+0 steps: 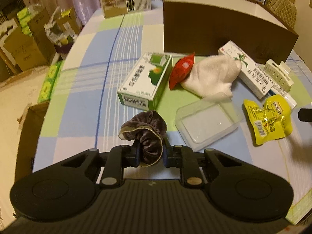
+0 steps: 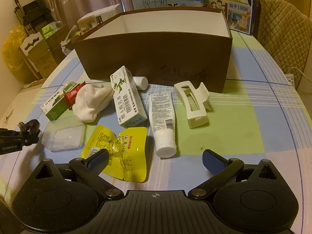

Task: Organize objects
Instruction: 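Close the left gripper on the dark velvet scrunchie and lift it, then carry the scrunchie toward the box with the left gripper while the right gripper grasps the white hair clip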

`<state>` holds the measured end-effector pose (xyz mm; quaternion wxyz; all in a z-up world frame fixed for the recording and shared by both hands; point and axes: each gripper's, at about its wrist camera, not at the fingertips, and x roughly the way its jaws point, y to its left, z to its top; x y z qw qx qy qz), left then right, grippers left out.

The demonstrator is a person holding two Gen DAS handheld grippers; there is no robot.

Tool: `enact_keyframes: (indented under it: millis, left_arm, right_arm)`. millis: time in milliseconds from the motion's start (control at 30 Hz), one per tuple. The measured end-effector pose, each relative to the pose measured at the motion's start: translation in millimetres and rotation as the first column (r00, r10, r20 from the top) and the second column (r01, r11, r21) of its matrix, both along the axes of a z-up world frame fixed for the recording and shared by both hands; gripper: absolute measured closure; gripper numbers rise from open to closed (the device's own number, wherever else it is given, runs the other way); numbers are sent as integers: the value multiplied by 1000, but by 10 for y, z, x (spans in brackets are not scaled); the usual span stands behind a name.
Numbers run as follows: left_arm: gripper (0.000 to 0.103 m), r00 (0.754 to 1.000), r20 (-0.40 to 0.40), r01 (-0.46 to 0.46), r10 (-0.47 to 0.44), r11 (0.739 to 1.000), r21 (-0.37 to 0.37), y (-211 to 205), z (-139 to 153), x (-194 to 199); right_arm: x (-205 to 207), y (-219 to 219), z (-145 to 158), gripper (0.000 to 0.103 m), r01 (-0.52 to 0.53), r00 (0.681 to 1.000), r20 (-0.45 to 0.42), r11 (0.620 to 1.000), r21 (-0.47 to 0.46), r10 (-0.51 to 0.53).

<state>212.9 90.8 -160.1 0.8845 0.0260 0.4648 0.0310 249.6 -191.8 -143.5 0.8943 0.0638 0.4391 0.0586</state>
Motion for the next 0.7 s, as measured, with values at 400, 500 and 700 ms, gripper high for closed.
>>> enact_keyframes:
  millis: [400, 500, 700]
  left_arm:
    - [86, 993, 87, 82, -81, 997, -8, -284, 368, 8]
    - [86, 989, 92, 115, -113, 993, -23, -394, 457, 77]
    - [86, 979, 114, 176, -171, 984, -35, -604, 595, 325]
  right_arm:
    - [50, 74, 218, 22, -32, 994, 102, 999, 4, 31]
    - [92, 64, 255, 28, -46, 993, 108, 999, 1, 46]
    - [190, -37, 267, 41, -36, 994, 101, 999, -23, 38]
